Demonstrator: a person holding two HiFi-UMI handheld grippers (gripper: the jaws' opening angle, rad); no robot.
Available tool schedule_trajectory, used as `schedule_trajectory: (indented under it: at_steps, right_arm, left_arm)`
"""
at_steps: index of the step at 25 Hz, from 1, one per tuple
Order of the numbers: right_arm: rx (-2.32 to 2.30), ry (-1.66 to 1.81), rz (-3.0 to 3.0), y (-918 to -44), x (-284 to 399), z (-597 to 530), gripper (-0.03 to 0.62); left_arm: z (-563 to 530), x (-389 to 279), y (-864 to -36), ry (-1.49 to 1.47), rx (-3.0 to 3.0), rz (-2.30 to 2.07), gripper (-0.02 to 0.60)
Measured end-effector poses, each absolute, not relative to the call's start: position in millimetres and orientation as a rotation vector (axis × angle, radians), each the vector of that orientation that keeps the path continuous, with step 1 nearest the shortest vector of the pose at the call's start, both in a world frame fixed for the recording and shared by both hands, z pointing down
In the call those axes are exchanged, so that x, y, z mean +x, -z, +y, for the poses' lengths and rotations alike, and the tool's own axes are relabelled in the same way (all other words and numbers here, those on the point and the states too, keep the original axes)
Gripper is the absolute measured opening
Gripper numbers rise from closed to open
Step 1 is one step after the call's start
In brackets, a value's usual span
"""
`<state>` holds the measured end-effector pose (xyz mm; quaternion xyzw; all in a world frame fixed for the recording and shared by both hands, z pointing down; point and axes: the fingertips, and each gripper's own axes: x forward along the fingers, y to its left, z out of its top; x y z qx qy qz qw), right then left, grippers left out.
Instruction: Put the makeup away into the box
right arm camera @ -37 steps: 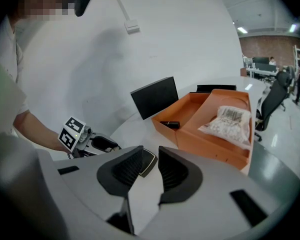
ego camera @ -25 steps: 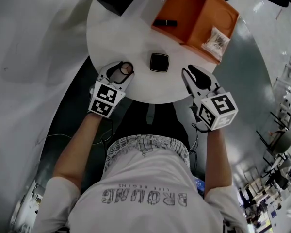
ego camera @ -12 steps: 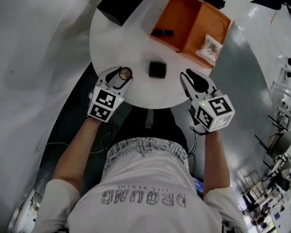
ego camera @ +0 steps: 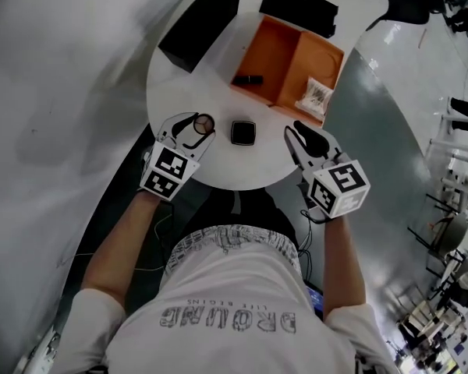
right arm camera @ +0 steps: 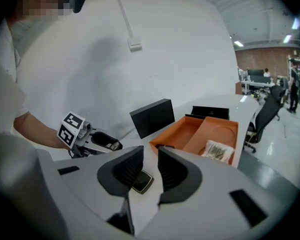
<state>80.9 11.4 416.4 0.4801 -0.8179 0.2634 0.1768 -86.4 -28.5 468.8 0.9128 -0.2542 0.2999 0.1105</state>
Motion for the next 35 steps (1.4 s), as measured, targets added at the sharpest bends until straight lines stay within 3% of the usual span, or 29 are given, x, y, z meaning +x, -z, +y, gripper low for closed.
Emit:
schedule_trajectory:
  at_steps: [14, 35]
  right_arm:
    - [1.468, -0.785, -2.338, -404.2, 155.6, -30.6, 0.098]
    - [1.525, -0.95, -2.289, -449.2, 249.2, -74.8, 0.095]
  left_arm:
    - [-88.6, 1.6, -443.7, -0.95, 2.79, -0.608, 0.23]
    - [-140.5, 93.4, -503.5, -1.218, 2.791, -0.312, 0.23]
